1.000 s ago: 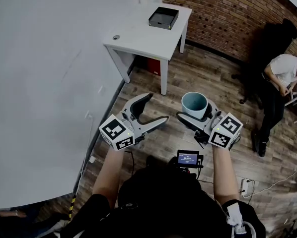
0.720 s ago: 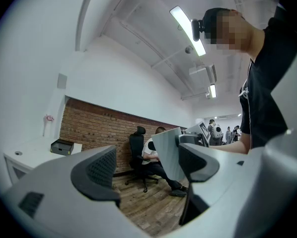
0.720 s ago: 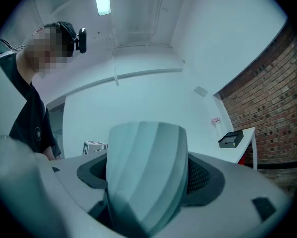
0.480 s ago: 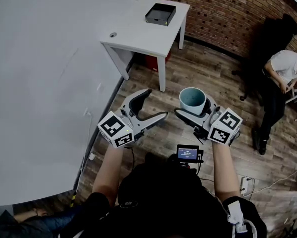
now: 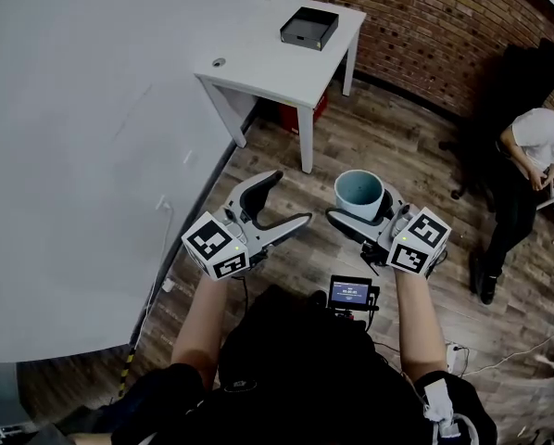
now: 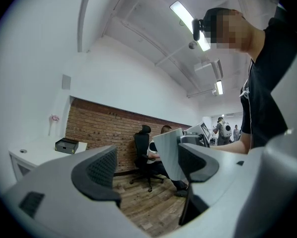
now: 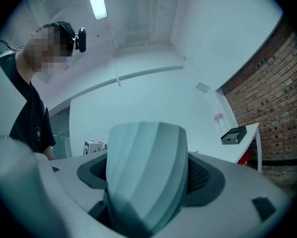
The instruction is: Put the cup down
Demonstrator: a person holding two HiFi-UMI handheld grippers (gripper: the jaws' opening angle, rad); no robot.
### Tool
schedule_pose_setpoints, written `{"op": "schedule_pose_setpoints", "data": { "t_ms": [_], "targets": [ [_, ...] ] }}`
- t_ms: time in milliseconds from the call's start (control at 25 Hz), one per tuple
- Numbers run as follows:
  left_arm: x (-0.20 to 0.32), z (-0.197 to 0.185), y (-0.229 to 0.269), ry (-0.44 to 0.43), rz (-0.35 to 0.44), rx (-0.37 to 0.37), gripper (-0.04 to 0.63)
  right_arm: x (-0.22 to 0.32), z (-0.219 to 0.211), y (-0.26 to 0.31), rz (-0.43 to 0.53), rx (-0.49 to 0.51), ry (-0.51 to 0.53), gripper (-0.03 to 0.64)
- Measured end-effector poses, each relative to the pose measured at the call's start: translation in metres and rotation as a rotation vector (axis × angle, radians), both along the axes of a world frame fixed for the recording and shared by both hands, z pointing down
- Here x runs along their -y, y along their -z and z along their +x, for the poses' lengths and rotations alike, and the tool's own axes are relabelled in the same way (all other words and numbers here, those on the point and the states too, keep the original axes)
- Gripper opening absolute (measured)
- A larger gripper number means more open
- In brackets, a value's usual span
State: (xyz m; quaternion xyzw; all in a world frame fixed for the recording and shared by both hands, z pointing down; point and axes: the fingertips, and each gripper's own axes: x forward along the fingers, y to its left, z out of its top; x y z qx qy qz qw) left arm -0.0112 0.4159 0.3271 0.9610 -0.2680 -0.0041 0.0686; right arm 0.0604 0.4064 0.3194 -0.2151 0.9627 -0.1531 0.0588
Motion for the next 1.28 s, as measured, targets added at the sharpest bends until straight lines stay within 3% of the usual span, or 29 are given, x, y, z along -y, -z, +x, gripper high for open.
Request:
{"op": "schedule_pose_setpoints", "data": {
  "t_ms": [640, 1280],
  "targets": [
    [0.032, 0.001, -0.021, 0.034, -0.021, -0.016, 0.391, 0.03, 0.004, -0.015, -0.015, -0.014, 0.01, 0.403],
    [0.147, -0.025, -0.037, -0.011, -0.032, -0.016, 0.391, 0.14, -0.024, -0.025, -0.04, -0.016, -0.048, 0.404]
  ]
}}
